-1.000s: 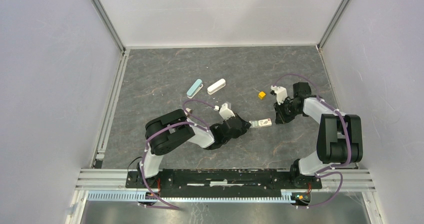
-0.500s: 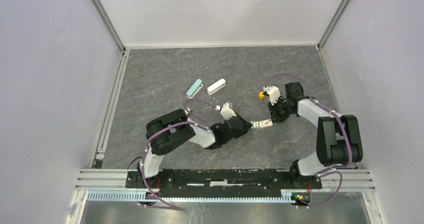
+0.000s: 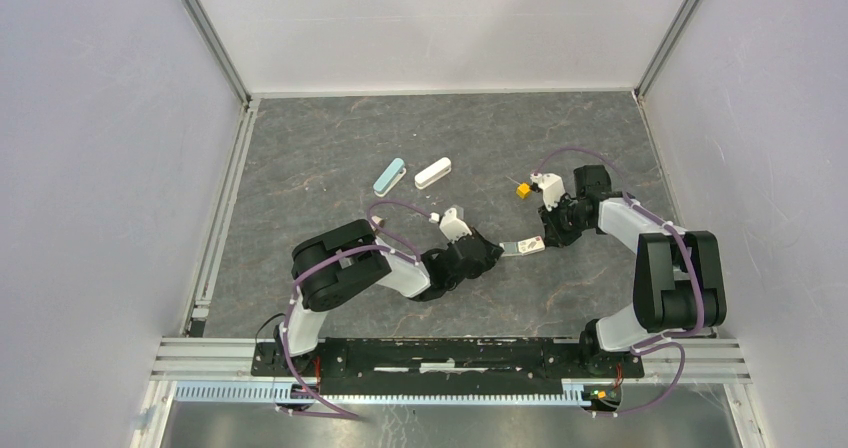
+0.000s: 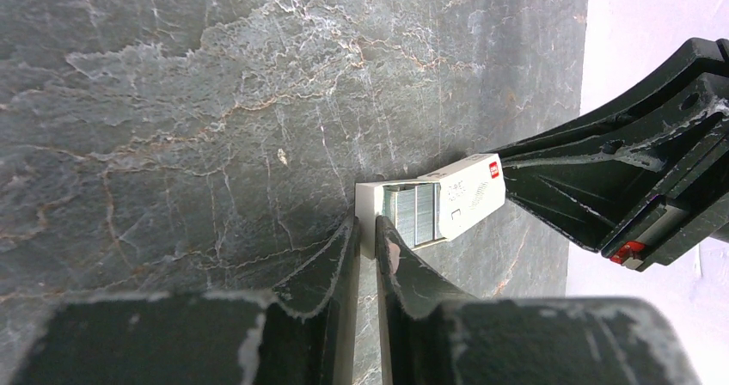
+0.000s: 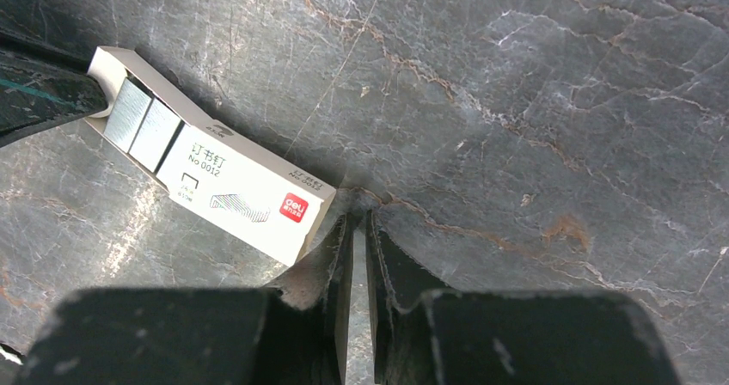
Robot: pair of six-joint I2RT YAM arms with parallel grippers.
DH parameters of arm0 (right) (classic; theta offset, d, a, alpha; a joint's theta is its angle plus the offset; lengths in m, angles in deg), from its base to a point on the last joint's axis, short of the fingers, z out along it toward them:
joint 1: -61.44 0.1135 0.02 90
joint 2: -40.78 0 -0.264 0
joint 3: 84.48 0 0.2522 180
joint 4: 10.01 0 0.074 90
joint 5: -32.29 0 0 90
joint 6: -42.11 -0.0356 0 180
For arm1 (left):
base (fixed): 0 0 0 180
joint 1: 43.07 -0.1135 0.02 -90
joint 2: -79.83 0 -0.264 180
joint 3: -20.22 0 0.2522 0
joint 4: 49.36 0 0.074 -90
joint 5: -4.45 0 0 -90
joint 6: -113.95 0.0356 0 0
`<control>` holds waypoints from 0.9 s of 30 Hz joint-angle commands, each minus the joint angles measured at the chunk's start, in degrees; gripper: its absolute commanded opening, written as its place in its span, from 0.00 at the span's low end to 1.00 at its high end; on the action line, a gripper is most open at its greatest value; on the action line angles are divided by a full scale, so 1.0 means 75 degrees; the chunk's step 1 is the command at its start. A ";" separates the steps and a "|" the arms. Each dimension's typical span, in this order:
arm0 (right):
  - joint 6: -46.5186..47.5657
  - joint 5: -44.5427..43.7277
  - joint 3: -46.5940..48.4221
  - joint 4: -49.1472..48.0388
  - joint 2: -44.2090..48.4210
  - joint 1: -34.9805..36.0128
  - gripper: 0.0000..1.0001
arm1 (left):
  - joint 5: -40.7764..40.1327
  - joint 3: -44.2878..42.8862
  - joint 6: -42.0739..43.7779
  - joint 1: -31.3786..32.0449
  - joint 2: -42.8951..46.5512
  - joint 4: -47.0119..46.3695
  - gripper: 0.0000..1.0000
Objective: Unload the staples from the stapler
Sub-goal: Close the staple box at the center of the board.
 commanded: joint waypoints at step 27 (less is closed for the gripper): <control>-0.0975 0.0057 -0.0208 0.0411 -0.0036 -0.0039 0.17 | -0.1012 -0.0753 -0.0322 0.0402 0.0284 0.1646 0.20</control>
